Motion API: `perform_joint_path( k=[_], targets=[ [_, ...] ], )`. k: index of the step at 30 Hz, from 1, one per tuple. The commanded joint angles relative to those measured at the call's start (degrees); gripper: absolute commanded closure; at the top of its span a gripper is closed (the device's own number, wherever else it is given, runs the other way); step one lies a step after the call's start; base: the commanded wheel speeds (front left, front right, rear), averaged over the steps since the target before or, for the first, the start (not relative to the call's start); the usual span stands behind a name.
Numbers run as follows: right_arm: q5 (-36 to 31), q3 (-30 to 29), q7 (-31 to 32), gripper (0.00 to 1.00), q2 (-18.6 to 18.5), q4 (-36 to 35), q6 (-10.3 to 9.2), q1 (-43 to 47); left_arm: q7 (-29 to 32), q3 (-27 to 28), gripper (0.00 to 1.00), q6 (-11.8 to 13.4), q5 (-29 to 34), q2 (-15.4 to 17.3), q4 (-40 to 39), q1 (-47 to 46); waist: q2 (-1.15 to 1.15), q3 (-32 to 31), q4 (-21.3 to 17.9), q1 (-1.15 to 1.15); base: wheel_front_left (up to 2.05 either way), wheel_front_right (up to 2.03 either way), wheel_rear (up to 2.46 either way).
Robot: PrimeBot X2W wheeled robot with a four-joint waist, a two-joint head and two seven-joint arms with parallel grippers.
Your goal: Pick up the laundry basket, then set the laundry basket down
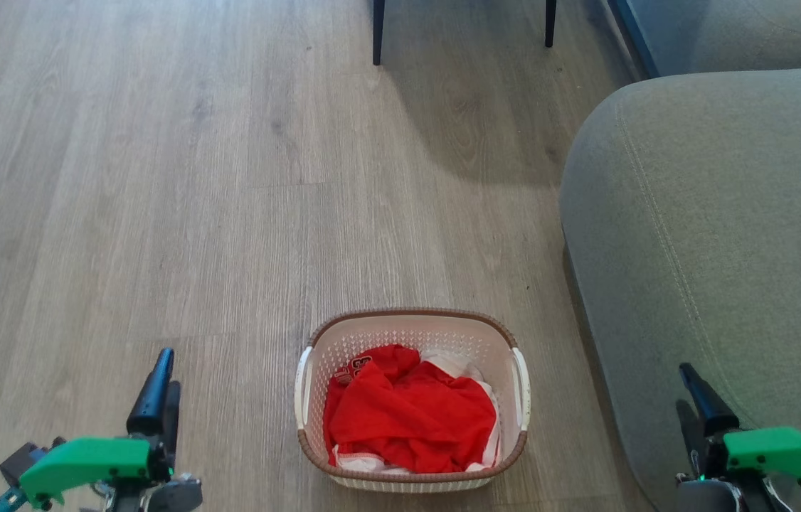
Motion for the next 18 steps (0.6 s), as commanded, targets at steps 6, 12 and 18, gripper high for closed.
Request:
perform_joint_path(
  k=[6,12,18],
  targets=[
    [-5.05,0.37,-1.48,0.0,-0.45,-3.36,-0.02,-2.02,-1.33,-0.89,0.0,0.78,4.74,0.32,-3.8,-2.59,0.0,-0.04,0.09,0.0,0.0,0.0,0.0],
    [-9.65,0.82,-2.49,0.0,-0.49,-4.77,-0.02,-2.11,-2.35,-1.75,0.0,1.69,9.83,0.33,-5.48,-2.85,0.0,-0.06,0.15,0.0,0.0,0.0,0.0],
    [-14.2,1.4,-3.49,0.0,-0.54,-6.08,-0.03,-2.17,-3.37,-2.72,0.0,2.75,16.41,0.35,-6.94,-3.07,0.0,-0.09,0.16,0.0,0.0,0.0,0.0]
  ],
)
